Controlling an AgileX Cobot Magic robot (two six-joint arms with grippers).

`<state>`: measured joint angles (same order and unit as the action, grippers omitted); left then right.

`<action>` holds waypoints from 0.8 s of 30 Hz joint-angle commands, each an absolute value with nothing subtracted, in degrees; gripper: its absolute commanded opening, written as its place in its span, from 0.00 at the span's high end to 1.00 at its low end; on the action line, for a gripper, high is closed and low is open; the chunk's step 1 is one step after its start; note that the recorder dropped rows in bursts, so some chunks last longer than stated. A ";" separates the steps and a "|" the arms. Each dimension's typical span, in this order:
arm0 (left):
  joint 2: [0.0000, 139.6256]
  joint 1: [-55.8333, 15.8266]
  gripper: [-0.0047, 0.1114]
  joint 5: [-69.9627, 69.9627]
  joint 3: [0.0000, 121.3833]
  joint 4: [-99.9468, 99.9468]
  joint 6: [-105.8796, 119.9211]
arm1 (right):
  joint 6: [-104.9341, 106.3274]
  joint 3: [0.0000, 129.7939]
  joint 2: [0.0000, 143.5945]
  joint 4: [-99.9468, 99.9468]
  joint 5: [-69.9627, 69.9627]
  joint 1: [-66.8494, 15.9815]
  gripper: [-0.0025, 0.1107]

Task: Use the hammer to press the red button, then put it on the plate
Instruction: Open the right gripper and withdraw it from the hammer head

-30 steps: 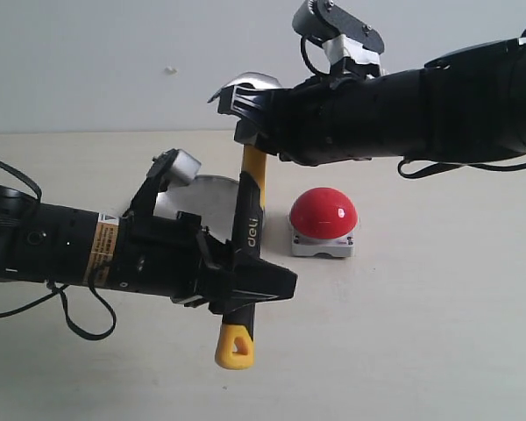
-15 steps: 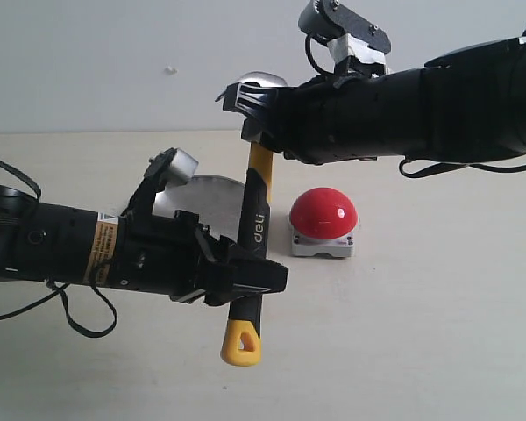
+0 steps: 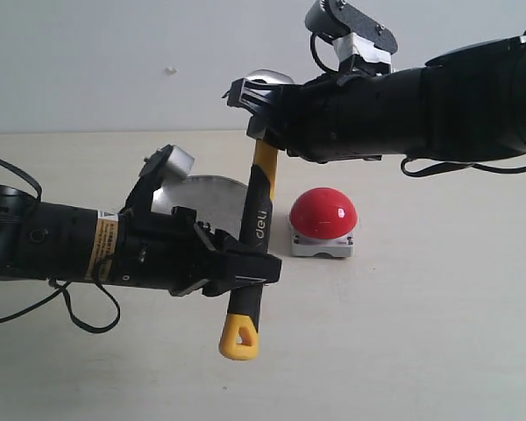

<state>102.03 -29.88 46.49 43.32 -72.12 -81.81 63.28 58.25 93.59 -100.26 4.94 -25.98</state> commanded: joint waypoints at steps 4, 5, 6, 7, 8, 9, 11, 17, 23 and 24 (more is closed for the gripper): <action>102.02 -30.12 0.96 44.45 43.80 -71.57 -81.16 | 63.79 59.26 92.73 -99.95 4.61 -26.00 0.98; 102.02 -30.12 0.96 44.45 43.80 -71.57 -81.16 | 63.79 59.26 92.73 -99.95 4.74 -26.00 0.98; 102.02 -29.97 0.96 44.32 43.90 -71.57 -81.16 | 63.79 59.26 92.73 -99.95 4.77 -26.00 0.96; 102.02 -29.83 0.96 44.32 43.93 -71.57 -81.16 | 63.79 59.26 92.73 -99.95 5.13 -26.00 0.93; 102.02 -29.72 0.96 44.28 43.93 -71.57 -81.16 | 63.79 59.26 92.73 -99.95 5.24 -26.00 0.89; 102.02 -29.74 0.96 44.28 43.93 -71.44 -81.16 | 63.89 59.26 92.73 -99.95 5.24 -26.00 0.85; 102.02 -29.74 0.96 44.28 43.93 -71.29 -81.05 | 64.13 59.26 92.73 -99.95 5.24 -26.00 0.73; 102.02 -29.74 0.96 44.28 43.93 -69.77 -79.71 | 64.44 59.26 92.73 -99.95 5.78 -26.00 0.51; 102.02 -29.74 0.96 44.28 45.05 -69.88 -79.71 | 64.44 59.26 92.65 -99.95 6.14 -26.00 0.43; 102.02 -29.74 0.96 44.28 45.03 -69.72 -79.71 | 64.44 59.26 92.65 -99.95 6.14 -26.00 0.42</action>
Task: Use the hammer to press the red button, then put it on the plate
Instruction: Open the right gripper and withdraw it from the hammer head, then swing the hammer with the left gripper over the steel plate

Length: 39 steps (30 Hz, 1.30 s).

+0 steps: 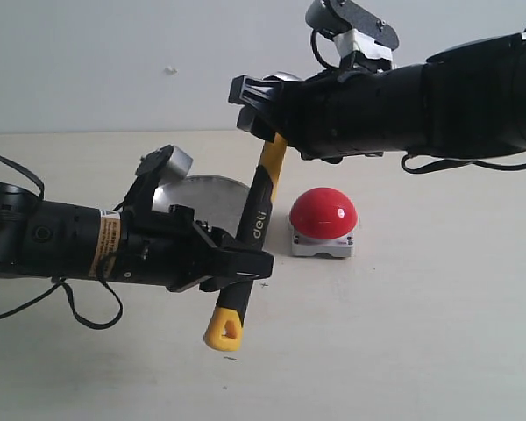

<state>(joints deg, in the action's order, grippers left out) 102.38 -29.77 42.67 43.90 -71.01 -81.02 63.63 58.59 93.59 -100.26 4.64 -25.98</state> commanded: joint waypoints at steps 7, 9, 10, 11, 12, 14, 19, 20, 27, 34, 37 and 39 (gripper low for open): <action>102.02 -29.69 0.96 44.18 45.51 -69.25 -79.71 | 64.44 55.96 91.43 -99.95 2.32 -26.00 0.37; 102.02 -29.69 0.96 44.18 45.51 -69.14 -79.71 | 64.44 54.18 90.17 -99.95 -0.43 -26.00 0.37; 102.02 -29.69 0.96 44.18 45.51 -69.14 -79.71 | 64.77 53.49 89.59 -99.95 -1.32 -26.00 0.37; 102.02 -29.69 0.96 44.18 45.51 -69.14 -79.71 | 65.83 52.76 88.75 -99.95 -2.26 -26.00 0.37; 102.02 -29.69 0.96 44.18 45.51 -69.14 -79.71 | 66.77 52.09 87.90 -99.95 -2.85 -26.00 0.37; 102.02 -29.69 0.96 44.18 45.51 -68.80 -79.71 | 67.77 51.13 86.50 -99.95 -2.96 -26.00 0.37; 102.02 -29.69 0.96 44.18 45.51 -68.57 -79.71 | 69.38 49.53 83.04 -99.95 -2.96 -26.00 0.36; 102.02 -29.69 0.96 44.18 45.51 -68.57 -79.71 | 69.38 49.43 82.33 -99.95 -2.96 -26.00 0.36; 100.91 -29.69 0.96 43.39 47.11 -68.98 -79.90 | 76.83 43.76 71.49 -99.95 -4.57 -26.00 0.40; 96.60 -29.92 0.96 33.99 47.95 -71.87 -83.14 | 82.83 23.52 44.83 -99.95 -17.82 -26.00 0.93; 95.40 -29.91 0.96 32.52 47.95 -72.22 -85.02 | 81.16 14.83 29.35 -99.95 -21.70 -26.00 0.98; 94.82 -30.02 0.96 31.01 47.95 -73.78 -87.64 | 79.62 10.73 20.37 -99.95 -19.25 -26.00 0.98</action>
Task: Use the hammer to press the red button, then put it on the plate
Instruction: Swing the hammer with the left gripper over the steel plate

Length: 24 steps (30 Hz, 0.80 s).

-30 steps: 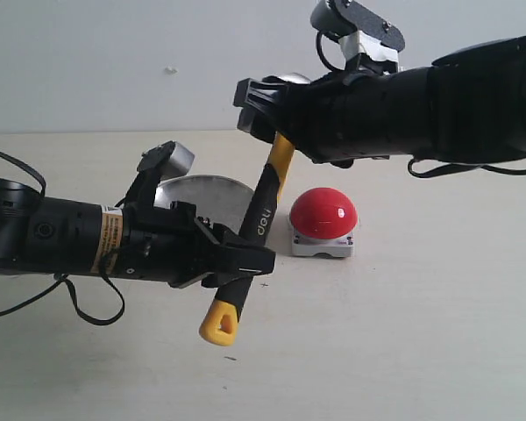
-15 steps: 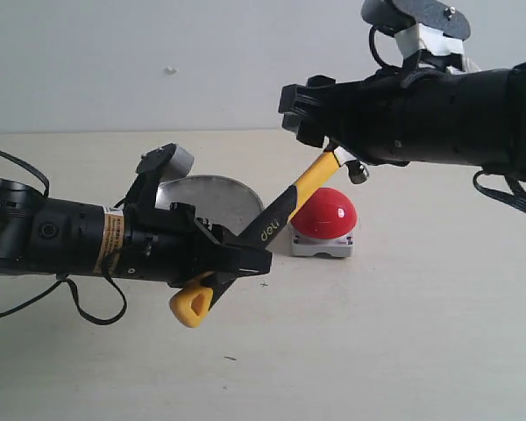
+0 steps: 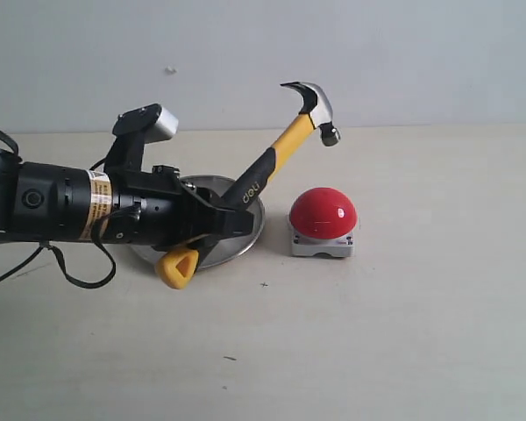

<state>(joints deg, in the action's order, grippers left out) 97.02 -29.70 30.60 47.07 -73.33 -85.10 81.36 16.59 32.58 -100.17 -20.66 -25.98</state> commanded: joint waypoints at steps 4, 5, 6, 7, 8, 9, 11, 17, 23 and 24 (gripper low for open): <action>92.75 -32.40 0.96 25.31 47.95 -76.03 -90.61 | 79.86 4.98 10.25 -99.95 -17.17 -26.00 0.98; 91.95 -33.64 0.96 23.14 47.95 -76.03 -90.61 | 79.86 4.18 9.30 -99.95 -17.17 -26.00 0.98; 91.33 -34.88 0.96 20.48 47.95 -75.84 -90.61 | 79.86 3.24 8.83 -99.95 -17.17 -26.00 0.98; 90.72 -36.44 0.96 17.26 47.95 -75.84 -91.21 | 79.86 2.65 8.83 -99.95 -16.88 -26.00 0.98; 90.44 -37.84 0.96 14.54 47.95 -75.84 -91.92 | 79.24 2.34 8.83 -99.95 -16.48 -26.00 0.98; 90.17 -39.19 0.96 12.54 47.95 -75.55 -91.95 | 79.24 2.20 8.83 -99.95 -16.36 -26.00 0.98; 89.95 -40.87 0.96 10.66 47.95 -75.43 -92.78 | 79.24 2.20 8.83 -99.95 -16.36 -26.00 0.98; 88.64 -45.95 0.96 3.94 47.95 -75.43 -95.65 | 79.40 2.20 8.83 -99.95 -16.36 -26.00 0.98; 86.03 -52.65 0.96 -8.81 47.95 -75.19 -98.38 | 79.40 2.20 8.83 -99.95 -16.36 -26.00 0.98; 86.03 -53.97 0.96 -10.25 47.95 -75.07 -99.06 | 79.40 2.20 8.83 -99.95 -16.36 -26.00 0.98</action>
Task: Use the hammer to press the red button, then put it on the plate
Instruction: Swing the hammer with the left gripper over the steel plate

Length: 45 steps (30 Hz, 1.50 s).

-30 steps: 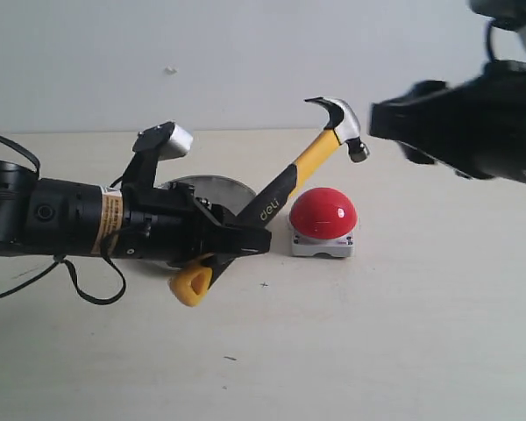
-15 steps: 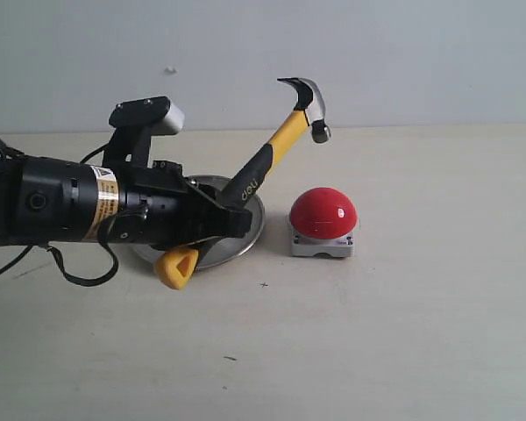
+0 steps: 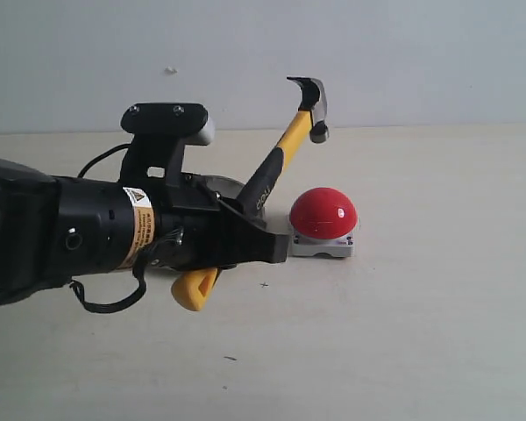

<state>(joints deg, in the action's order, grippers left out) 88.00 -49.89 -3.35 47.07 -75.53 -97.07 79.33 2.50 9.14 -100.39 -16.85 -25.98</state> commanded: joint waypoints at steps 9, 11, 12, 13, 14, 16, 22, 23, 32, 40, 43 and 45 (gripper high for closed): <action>88.48 -62.72 0.96 -20.79 47.95 -78.61 -108.93 | 79.40 2.20 8.83 -99.95 -16.36 -26.00 0.98; 88.91 -63.55 0.96 -20.82 47.95 -81.70 -113.26 | 79.40 2.20 8.83 -99.95 -16.36 -26.00 0.98; 89.31 -63.91 0.96 -20.92 47.95 -83.16 -115.53 | 79.40 2.20 8.83 -99.95 -16.36 -26.00 0.98; 89.48 -64.02 0.96 -21.56 47.95 -84.81 -117.74 | 79.40 2.20 8.83 -99.95 -16.36 -26.00 0.98; 89.80 -64.06 0.96 -21.76 47.95 -85.77 -119.50 | 79.40 2.20 8.83 -99.95 -16.36 -26.00 0.98; 90.97 -64.22 0.96 -22.64 48.25 -86.69 -121.74 | 79.40 2.20 8.83 -99.95 -16.36 -26.00 0.98; 96.71 -65.43 0.96 -23.90 51.76 -86.11 -121.74 | 79.40 2.20 8.83 -99.95 -16.36 -26.00 0.98; 97.39 -65.43 0.96 -23.77 52.27 -86.11 -121.74 | 79.40 2.20 8.83 -99.95 -16.36 -26.00 0.98; 99.03 -65.43 0.96 -24.84 54.11 -87.03 -121.74 | 79.40 2.20 8.83 -99.95 -16.36 -26.00 0.98; 96.29 -65.07 0.96 -26.56 56.50 -87.75 -119.63 | 79.40 2.20 8.83 -99.95 -16.36 -26.00 0.98; 94.45 -65.07 0.96 -26.56 58.86 -87.75 -117.67 | 79.40 2.20 8.83 -99.95 -16.36 -26.00 0.98; 93.46 -65.07 0.96 -26.69 60.28 -87.21 -115.67 | 79.40 2.20 8.83 -99.95 -16.36 -26.00 0.98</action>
<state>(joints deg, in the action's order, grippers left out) 96.13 -65.24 -24.17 57.72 -84.88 -118.61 79.33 2.50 9.14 -100.39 -16.85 -25.98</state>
